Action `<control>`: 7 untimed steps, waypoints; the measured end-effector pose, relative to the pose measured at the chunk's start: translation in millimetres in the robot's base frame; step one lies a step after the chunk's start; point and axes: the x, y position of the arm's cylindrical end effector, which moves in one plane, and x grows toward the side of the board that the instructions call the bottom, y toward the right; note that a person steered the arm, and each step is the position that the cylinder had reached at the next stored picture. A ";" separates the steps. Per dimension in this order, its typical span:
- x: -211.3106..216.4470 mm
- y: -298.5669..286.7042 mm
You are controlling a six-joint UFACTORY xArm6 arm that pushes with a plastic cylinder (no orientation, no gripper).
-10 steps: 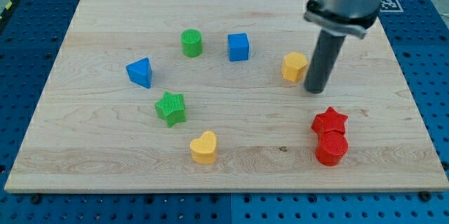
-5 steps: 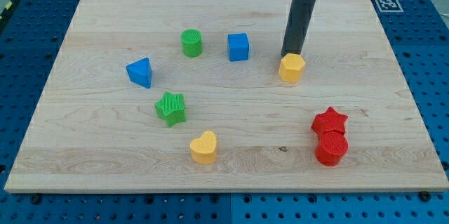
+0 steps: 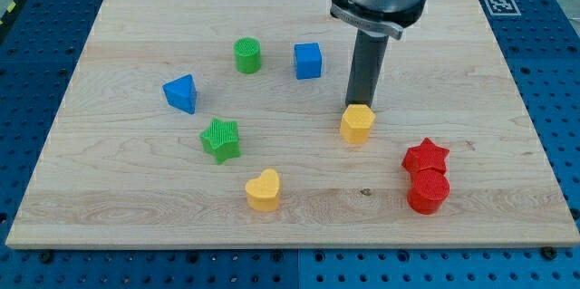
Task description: Slide the yellow hexagon to the yellow heart
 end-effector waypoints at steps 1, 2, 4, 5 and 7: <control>1.3 4.5; 7.3 5.4; 13.5 24.1; 16.8 33.1; 40.1 9.7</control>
